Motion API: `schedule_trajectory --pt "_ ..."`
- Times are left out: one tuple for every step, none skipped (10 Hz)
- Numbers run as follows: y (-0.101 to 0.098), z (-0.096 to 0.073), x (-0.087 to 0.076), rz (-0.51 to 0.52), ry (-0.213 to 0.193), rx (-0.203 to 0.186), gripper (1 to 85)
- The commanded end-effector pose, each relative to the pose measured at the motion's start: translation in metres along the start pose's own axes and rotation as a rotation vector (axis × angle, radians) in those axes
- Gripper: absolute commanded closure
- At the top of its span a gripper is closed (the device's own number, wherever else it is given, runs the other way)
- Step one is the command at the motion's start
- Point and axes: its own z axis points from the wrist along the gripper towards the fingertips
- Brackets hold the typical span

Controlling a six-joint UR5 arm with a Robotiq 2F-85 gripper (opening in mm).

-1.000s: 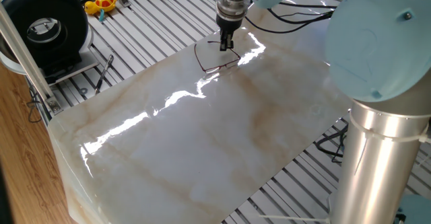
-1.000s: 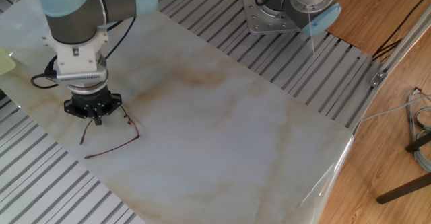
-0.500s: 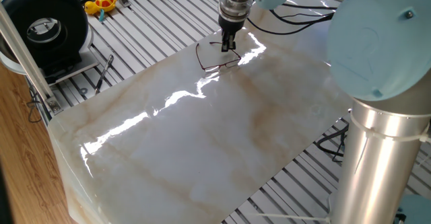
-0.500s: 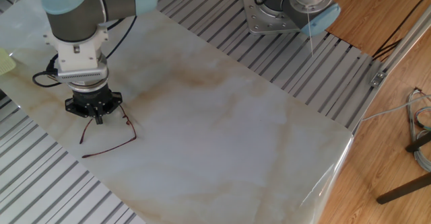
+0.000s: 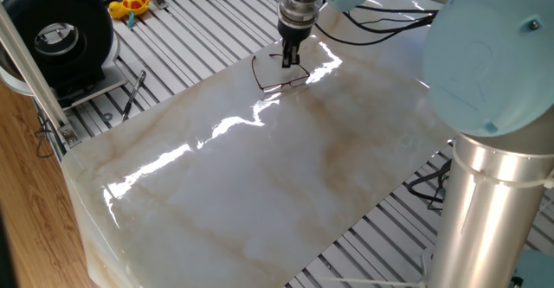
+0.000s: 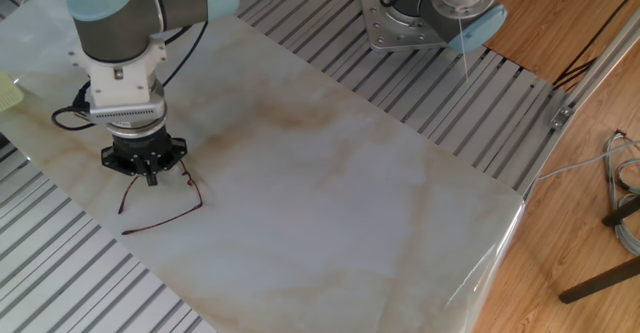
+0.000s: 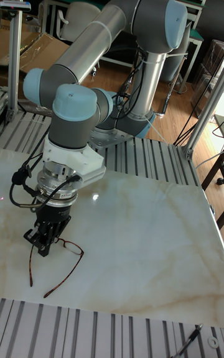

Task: Unfold the leg of the glasses (with one hand)

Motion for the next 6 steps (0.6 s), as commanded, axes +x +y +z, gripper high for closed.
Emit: schedule_trajectory --pt "-0.004 -0.001 0.001 0.006 -0.006 0.012 84.3" --pt "-0.006 -0.001 0.004 0.001 -0.005 0.015 84.3" --pt "-0.008 -0.001 0.008 -0.002 -0.004 0.017 84.3" --pt "-0.01 0.0 0.013 -0.008 -0.004 0.022 84.3" --pt "-0.012 0.001 0.018 -0.015 -0.002 0.027 84.3" --pt "-0.014 0.001 0.022 -0.018 0.0 0.028 84.3"
